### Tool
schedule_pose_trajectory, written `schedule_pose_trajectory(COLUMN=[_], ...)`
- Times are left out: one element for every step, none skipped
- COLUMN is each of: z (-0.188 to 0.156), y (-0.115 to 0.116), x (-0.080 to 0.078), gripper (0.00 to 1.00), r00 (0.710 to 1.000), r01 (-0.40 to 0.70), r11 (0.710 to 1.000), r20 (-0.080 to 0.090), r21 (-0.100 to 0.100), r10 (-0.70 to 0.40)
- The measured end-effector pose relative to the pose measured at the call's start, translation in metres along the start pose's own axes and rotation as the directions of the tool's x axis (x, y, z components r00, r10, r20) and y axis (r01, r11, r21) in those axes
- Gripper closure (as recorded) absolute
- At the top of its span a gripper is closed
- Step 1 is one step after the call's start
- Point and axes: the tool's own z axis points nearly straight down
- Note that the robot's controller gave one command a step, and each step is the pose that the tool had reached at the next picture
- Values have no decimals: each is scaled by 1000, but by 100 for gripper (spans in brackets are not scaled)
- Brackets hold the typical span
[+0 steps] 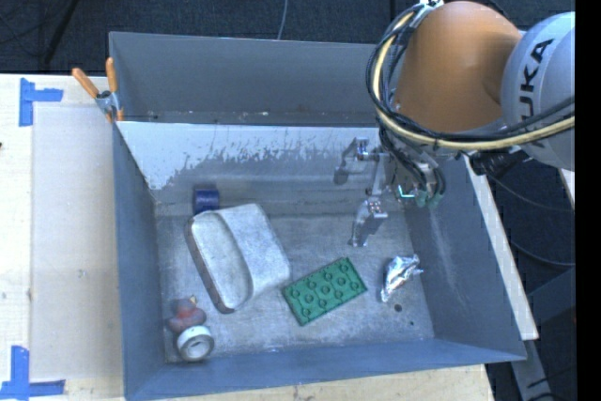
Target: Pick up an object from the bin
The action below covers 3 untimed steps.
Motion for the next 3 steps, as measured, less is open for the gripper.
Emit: schedule_pose_trajectory(z=[167, 165, 25], y=[29, 26, -16], x=[29, 29, 7], gripper=[0, 100, 100], r00=[917, 918, 850], r01=[400, 396, 526], r11=[917, 918, 850], r20=[2, -1, 11], r21=[1, 4, 8], r10=[-400, -396, -526])
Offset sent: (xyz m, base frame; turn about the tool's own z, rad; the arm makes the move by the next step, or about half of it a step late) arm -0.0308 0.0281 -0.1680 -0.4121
